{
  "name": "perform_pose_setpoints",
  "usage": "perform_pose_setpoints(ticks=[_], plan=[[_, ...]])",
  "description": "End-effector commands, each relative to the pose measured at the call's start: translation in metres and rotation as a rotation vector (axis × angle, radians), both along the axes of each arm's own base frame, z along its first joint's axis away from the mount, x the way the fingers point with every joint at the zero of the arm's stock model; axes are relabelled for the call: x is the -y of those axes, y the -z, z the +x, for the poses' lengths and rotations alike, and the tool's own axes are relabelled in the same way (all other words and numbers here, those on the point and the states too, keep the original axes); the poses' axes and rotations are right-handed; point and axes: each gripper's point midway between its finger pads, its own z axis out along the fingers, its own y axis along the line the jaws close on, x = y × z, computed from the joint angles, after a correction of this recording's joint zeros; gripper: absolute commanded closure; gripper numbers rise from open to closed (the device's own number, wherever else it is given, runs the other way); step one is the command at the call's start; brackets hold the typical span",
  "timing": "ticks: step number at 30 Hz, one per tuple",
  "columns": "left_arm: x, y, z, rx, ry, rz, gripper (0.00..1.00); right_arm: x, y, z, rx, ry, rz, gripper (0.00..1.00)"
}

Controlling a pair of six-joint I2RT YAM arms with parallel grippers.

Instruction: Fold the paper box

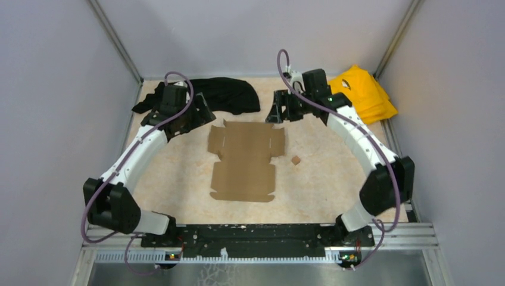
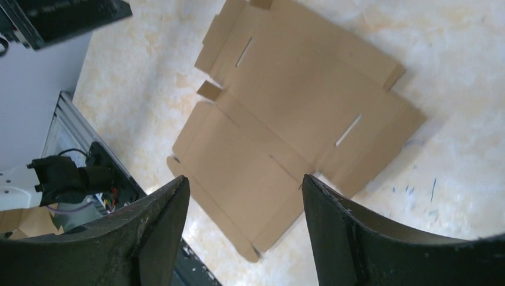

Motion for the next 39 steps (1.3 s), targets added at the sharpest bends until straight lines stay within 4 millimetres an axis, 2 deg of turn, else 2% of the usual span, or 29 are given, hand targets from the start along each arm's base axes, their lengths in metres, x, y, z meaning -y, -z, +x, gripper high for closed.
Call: perform_pose_setpoints(ticks=[1,3,5,7,9,12,15,19,23,26,39], plan=[[0.01,0.013,0.018,-0.004,0.062,-0.015,0.04,-0.024,-0.022,0.048,0.093,-0.142,0.115,0.31],[0.015,0.023,0.022,-0.005,0.093,-0.022,0.11,-0.029,-0.017,0.067,0.092,-0.204,0.131,0.31],[0.021,0.029,0.024,0.003,0.124,-0.038,0.27,-0.034,-0.01,0.087,0.093,-0.255,0.142,0.32],[0.023,0.033,0.022,0.008,0.132,-0.047,0.38,-0.039,0.001,0.104,0.125,-0.319,0.132,0.32],[0.021,0.033,0.019,0.026,0.129,-0.048,0.41,-0.044,0.01,0.118,0.165,-0.375,0.107,0.31],[0.017,0.031,0.012,0.044,0.119,-0.043,0.41,-0.043,0.035,0.141,0.202,-0.4,0.028,0.31],[0.013,0.04,0.005,0.01,0.113,-0.019,0.4,-0.043,0.063,0.156,0.2,-0.441,-0.027,0.32],[0.016,0.058,-0.002,-0.055,0.136,-0.022,0.39,-0.046,0.082,0.172,0.215,-0.468,-0.054,0.32],[0.02,0.071,-0.007,-0.098,0.154,-0.035,0.38,-0.051,0.098,0.179,0.211,-0.475,-0.042,0.32],[0.017,0.073,-0.007,-0.099,0.159,-0.017,0.38,-0.055,0.111,0.179,0.19,-0.484,-0.031,0.33],[0.011,0.072,-0.003,-0.095,0.164,0.038,0.38,-0.081,0.17,0.151,0.109,-0.573,-0.104,0.35]])
